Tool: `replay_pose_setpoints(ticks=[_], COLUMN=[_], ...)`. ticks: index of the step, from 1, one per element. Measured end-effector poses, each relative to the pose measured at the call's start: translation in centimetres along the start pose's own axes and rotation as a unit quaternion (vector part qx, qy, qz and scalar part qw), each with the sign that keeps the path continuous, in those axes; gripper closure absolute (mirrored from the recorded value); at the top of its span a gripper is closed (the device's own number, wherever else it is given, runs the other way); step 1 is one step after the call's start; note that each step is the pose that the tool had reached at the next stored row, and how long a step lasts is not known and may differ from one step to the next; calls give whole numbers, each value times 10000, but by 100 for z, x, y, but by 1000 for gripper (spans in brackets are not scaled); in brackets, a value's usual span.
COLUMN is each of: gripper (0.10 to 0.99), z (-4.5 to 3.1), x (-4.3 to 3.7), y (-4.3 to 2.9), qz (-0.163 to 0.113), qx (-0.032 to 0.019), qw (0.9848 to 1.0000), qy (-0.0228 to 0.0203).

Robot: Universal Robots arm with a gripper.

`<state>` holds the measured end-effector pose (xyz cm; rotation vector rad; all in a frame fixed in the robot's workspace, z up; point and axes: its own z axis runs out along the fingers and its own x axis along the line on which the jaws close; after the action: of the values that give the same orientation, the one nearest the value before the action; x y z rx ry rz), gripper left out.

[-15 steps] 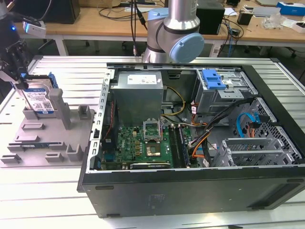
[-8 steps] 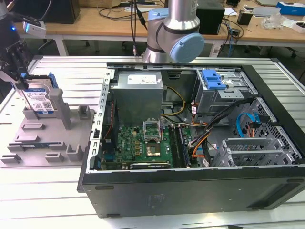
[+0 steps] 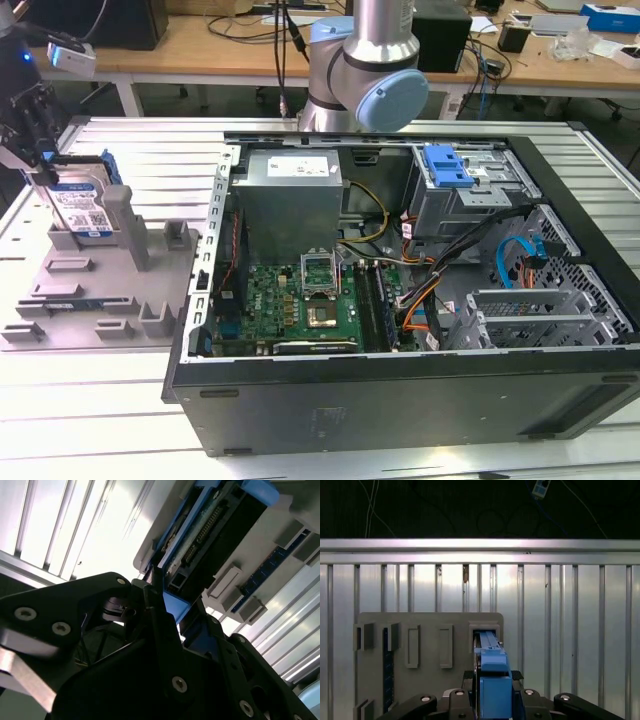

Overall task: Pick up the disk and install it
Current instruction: 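Pick up the disk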

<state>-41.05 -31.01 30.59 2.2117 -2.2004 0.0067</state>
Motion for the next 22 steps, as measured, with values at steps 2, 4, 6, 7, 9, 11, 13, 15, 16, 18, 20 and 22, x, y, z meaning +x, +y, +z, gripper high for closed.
replay_pose_setpoints(ticks=[2, 4, 6, 7, 9, 11, 13, 15, 16, 18, 20, 22], gripper=[722, 722, 722, 722, 722, 722, 722, 722, 722, 722, 722, 722], z=[-25, -53, -102, -123, -174, -240, -303, -364, -392, -450, -508, -575], x=[0, 1, 2, 2, 3, 4, 6, 7, 7, 8, 9, 11], y=[0, 0, 1, 2, 2, 3, 4, 4, 5, 5, 6, 6], qz=[0, 0, 0, 0, 0, 0, 0, 0, 0, 0, 0, 0], qx=[1, 0, 0, 0, 0, 0, 0, 0, 1, 0, 0, 1], qw=[10000, 10000, 10000, 10000, 10000, 10000, 10000, 10000, 10000, 10000, 10000, 10000], qy=[0, 0, 0, 0, 0, 0, 0, 0, 0, 0, 0, 0])
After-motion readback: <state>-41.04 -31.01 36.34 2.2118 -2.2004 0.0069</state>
